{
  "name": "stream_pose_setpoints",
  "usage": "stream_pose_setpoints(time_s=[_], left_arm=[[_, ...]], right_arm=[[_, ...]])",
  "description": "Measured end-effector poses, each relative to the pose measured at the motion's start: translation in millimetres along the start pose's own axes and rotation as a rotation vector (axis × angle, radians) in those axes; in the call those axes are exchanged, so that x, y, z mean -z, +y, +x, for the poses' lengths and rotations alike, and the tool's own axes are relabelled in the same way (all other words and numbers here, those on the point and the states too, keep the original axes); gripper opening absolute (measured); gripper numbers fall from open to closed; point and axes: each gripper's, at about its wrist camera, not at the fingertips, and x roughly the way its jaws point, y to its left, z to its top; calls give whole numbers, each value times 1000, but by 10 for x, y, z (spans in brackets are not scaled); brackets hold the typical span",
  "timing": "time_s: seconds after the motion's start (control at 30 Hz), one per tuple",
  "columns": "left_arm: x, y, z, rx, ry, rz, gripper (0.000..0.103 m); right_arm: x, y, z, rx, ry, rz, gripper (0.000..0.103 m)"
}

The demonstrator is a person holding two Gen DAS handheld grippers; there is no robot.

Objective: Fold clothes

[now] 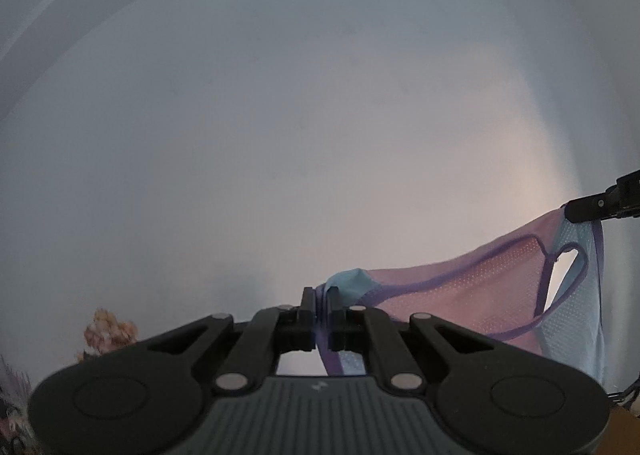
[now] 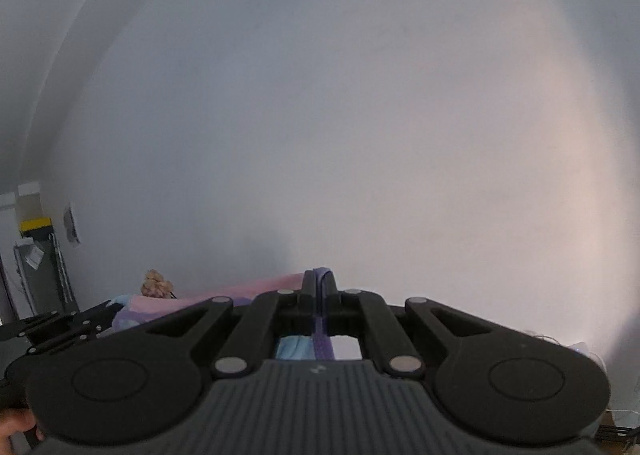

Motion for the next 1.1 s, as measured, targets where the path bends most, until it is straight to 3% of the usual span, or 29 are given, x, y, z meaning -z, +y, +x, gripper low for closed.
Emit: stream_pose_setpoints(time_s=[0.27, 0.5, 0.7, 0.87, 1.1], left_arm=[[116, -66, 82, -4, 46, -19, 3], [230, -69, 269, 3, 86, -23, 3], [405, -116, 864, -8, 122, -39, 3], [556, -140, 1571, -38, 152, -87, 3], [468, -84, 2550, -71, 95, -116, 3]], right_arm=[[25, -43, 117, 23, 42, -31, 2], [132, -130, 545, 40, 87, -31, 2], [261, -202, 1182, 57, 128, -35, 2], [293, -428, 1955, 81, 157, -42, 2], [125, -632, 3035, 89, 122, -77, 2]])
